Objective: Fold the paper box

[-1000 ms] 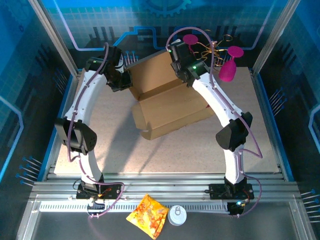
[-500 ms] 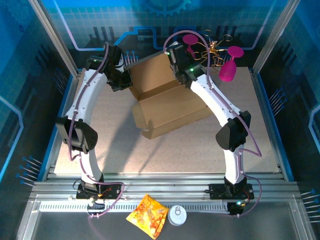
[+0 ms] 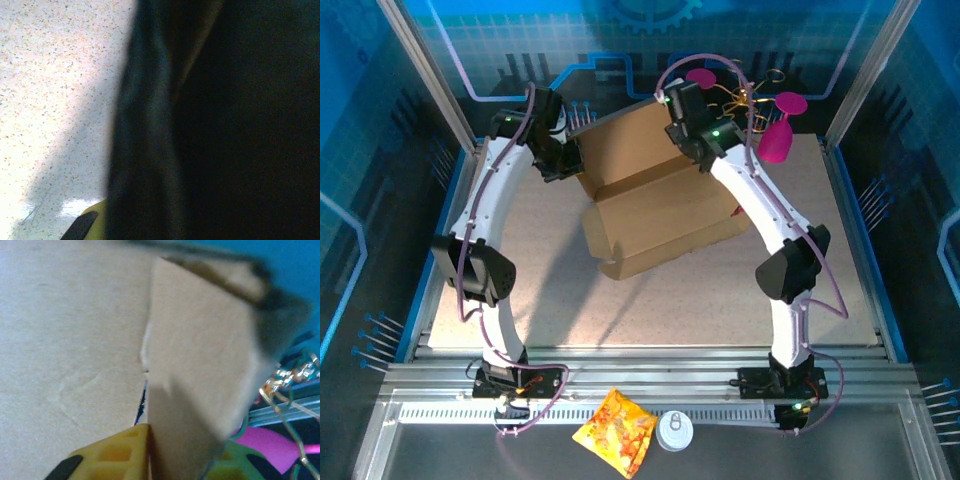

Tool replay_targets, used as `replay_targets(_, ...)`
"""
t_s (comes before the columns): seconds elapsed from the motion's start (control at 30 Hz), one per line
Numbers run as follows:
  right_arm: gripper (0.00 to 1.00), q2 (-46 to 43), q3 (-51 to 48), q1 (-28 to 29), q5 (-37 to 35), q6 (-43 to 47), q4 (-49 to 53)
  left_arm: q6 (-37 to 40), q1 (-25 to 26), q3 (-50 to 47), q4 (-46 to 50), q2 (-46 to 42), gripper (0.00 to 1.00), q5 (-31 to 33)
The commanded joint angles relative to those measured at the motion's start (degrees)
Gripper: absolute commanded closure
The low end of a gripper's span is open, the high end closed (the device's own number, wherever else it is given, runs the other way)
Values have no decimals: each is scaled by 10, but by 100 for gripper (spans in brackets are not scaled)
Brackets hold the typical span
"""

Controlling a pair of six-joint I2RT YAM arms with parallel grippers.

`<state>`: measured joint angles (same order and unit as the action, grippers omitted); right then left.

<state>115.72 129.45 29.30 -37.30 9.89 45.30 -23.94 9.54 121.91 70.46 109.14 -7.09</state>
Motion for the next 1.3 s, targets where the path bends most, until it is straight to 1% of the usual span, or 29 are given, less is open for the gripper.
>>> replay_targets(0.0, 71, -8, 52, -44, 73, -53, 95, -16, -11, 26, 31, 7, 100, 9)
replay_targets(0.07, 66, -3, 68, -53, 104, -66, 114, -17, -11, 27, 31, 8, 100, 8)
replay_targets(0.13, 60, 0, 76, -58, 118, -75, 125, -19, -10, 27, 30, 9, 100, 6)
replay_targets(0.2, 57, 3, 77, -59, 123, -80, 135, -21, -10, 27, 29, 9, 100, 7)
replay_targets(0.37, 57, 5, 52, -62, 112, -86, 133, -21, -11, 32, 29, 11, 100, 6)
replay_targets(0.5, 64, 11, 51, -62, 93, -86, 125, -20, -11, 33, 30, 11, 100, 7)
replay_targets(0.57, 63, 15, 56, -60, 78, -83, 127, -19, -11, 33, 31, 11, 100, 8)
replay_targets(0.63, 59, 16, 53, -55, 55, -81, 127, -20, -11, 33, 31, 12, 100, 8)
replay_targets(0.67, 63, 16, 48, -55, 50, -82, 126, -21, -11, 35, 31, 12, 100, 8)
replay_targets(0.73, 100, 15, 41, -52, 24, -82, 123, -21, -11, 38, 32, 13, 100, 10)
replay_targets(0.87, 100, 13, 40, -43, -23, -70, 110, -22, -11, 39, 35, 14, 100, 14)
replay_targets(0.93, 100, 10, 47, -42, -15, -70, 110, -23, -12, 39, 36, 15, 100, 16)
replay_targets(0.97, 85, 8, 53, -44, 15, -73, 114, -23, -12, 39, 36, 16, 100, 16)
replay_targets(1.0, 65, 2, 58, -50, 76, -79, 118, -23, -12, 39, 36, 16, 100, 16)
replay_targets(1.03, 51, -5, 61, -59, 148, -83, 121, -22, -12, 41, 37, 18, 100, 16)
replay_targets(1.07, 42, -11, 64, -70, 229, -86, 125, -23, -13, 43, 40, 19, 100, 17)
replay_targets(1.1, 36, -18, 62, -76, 288, -88, 126, -23, -14, 47, 43, 22, 100, 18)
replay_targets(1.13, 34, -27, 53, -79, 334, -84, 123, -24, -16, 49, 47, 23, 100, 21)
replay_targets(1.2, 29, -63, 3, -87, 427, -83, 96, -24, -19, 56, 56, 27, 100, 24)
replay_targets(1.27, 27, -102, -67, -94, 469, -92, 46, -24, -20, 56, 58, 28, 100, 25)
